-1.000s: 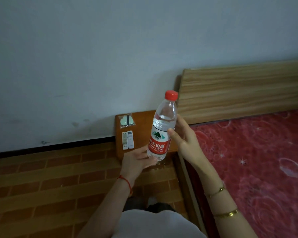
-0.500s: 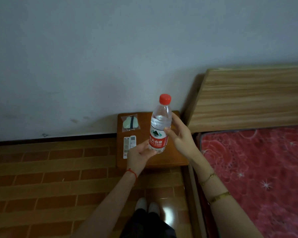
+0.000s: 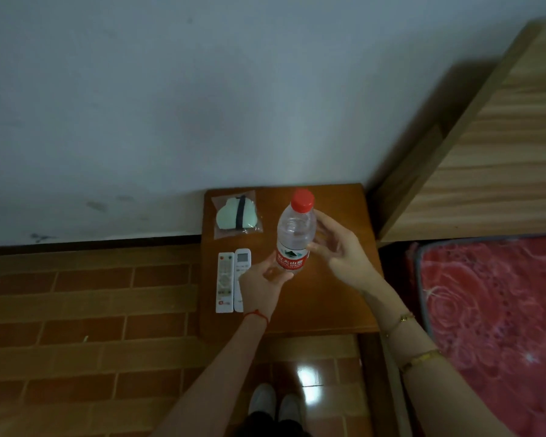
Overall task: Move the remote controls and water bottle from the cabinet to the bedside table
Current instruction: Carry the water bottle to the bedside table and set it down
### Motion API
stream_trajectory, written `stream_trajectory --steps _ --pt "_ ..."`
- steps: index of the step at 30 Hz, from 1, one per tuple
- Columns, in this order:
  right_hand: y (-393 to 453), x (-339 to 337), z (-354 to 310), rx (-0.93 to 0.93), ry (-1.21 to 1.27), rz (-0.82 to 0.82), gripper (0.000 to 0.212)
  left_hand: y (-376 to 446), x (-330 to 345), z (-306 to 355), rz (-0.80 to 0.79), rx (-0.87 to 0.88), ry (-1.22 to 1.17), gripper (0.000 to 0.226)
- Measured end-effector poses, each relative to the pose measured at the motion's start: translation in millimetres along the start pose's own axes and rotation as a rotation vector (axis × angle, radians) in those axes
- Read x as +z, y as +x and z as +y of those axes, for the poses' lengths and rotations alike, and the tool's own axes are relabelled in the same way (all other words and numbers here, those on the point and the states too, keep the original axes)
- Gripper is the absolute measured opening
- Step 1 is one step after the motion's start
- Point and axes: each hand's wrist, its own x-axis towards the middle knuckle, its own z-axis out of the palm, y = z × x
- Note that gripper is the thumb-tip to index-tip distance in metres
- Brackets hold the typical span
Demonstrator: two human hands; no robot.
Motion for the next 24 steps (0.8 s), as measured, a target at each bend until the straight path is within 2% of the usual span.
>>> stream_trajectory --steps 4,10,18,24 --pt "13.0 10.3 39.2 0.007 0.01 -0.021 0.062 21.3 18.8 -39.4 0.021 0.018 0.111 0.051" --pt "17.2 19.5 62.6 0.025 0.029 -0.058 0.063 29.8 29.3 -67.7 0.023 0.027 0.211 0.054" --pt "11.9 28.7 66.7 0.031 0.008 -0.087 0.064 27.9 30.5 -77.7 0.015 0.034 0.293 0.049" --pt "-2.4 32.4 58.9 0.069 -0.109 -0.049 0.068 21.2 17.3 -64.8 -0.047 0.069 0.311 0.041"
